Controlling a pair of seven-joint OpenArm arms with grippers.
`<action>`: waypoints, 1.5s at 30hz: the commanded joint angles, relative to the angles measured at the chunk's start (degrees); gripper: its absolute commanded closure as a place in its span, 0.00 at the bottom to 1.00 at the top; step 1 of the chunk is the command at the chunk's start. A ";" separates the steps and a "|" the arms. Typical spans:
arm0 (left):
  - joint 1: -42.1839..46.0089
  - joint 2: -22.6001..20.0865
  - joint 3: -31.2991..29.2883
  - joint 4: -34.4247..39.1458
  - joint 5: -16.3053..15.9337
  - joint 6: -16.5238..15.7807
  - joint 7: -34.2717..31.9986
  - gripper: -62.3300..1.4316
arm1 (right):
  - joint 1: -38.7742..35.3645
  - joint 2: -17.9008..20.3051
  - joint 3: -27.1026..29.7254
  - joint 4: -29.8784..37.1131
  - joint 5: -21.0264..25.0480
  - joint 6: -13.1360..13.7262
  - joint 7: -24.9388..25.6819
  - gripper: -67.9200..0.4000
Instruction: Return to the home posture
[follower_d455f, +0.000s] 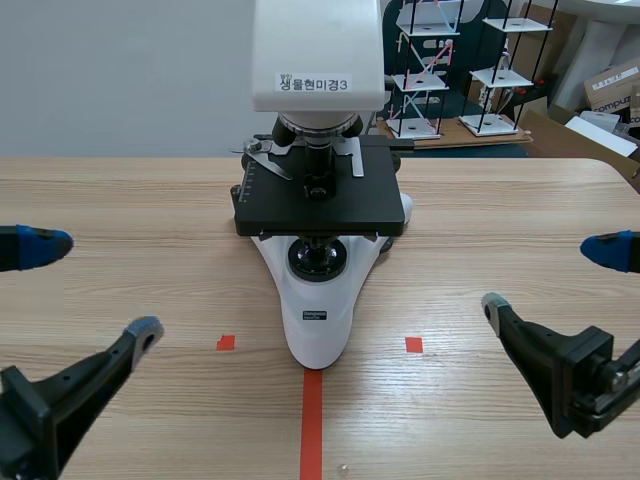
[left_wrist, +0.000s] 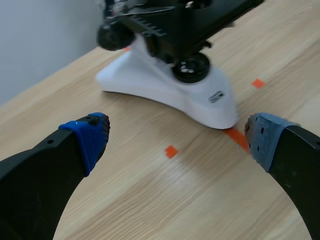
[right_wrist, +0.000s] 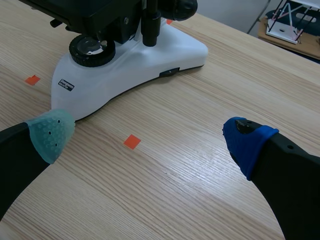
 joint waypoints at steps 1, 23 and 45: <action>-0.33 -1.81 0.33 0.70 -2.23 1.86 -0.81 0.08 | -0.11 0.46 0.17 0.76 0.39 -0.22 0.83 0.00; -2.56 -4.68 0.76 0.63 -5.81 3.45 2.69 0.00 | -0.11 0.46 0.17 0.76 0.39 -0.22 0.83 0.00; -2.54 -4.66 0.76 0.61 -6.91 3.23 2.64 0.00 | -0.11 0.46 0.17 0.76 0.39 -0.22 0.83 0.00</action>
